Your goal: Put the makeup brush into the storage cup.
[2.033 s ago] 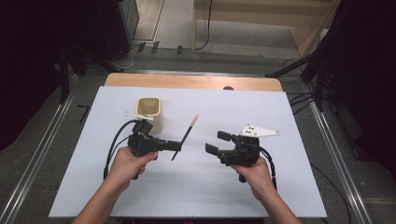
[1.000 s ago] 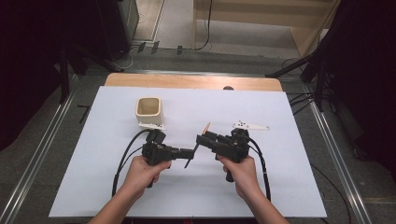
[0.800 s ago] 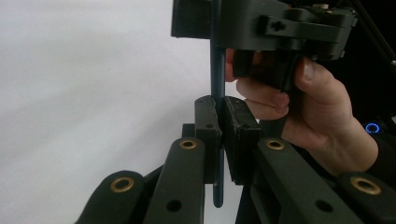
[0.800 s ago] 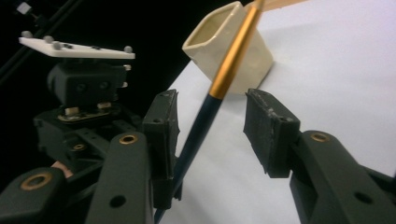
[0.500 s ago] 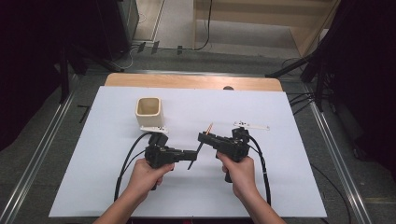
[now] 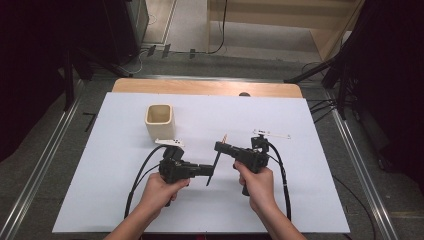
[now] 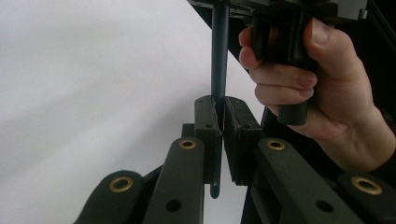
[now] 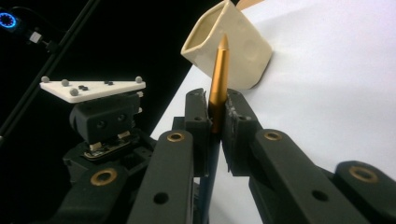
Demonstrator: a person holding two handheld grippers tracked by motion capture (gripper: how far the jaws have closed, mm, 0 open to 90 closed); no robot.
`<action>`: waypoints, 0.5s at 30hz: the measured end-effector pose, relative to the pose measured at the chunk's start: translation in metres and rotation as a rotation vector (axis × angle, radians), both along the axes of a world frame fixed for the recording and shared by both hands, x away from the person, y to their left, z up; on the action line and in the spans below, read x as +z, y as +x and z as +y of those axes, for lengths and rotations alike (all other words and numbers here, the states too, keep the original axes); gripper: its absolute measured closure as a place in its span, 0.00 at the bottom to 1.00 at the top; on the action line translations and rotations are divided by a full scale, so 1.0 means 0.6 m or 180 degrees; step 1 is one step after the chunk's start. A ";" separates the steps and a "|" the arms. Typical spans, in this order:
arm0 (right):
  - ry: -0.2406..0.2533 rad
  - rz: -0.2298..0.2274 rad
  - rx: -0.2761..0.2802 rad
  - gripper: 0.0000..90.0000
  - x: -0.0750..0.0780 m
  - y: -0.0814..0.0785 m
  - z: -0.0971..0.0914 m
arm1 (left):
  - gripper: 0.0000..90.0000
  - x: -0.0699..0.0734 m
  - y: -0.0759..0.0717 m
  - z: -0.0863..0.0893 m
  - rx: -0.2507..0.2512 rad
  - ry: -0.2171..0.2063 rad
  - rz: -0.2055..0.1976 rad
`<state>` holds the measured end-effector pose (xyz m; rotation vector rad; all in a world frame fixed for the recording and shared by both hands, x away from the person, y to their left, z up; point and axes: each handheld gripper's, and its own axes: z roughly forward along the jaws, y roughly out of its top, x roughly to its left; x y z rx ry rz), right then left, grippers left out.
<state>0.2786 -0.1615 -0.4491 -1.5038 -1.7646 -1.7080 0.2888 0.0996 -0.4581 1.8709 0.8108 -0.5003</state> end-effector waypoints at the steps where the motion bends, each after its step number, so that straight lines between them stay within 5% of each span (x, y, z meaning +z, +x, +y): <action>1: 0.0000 0.0000 0.0000 0.92 0.000 0.000 0.000 | 0.94 0.000 -0.001 0.000 0.0003 0.0010 -0.0008; 8: 0.0058 0.0049 0.0055 0.93 -0.002 0.001 -0.001 | 0.91 0.000 -0.001 0.000 -0.0008 0.0035 -0.0106; 15: 0.0066 0.0095 0.0140 0.93 -0.007 0.002 0.005 | 0.67 -0.002 0.000 -0.002 -0.0068 0.0125 -0.0257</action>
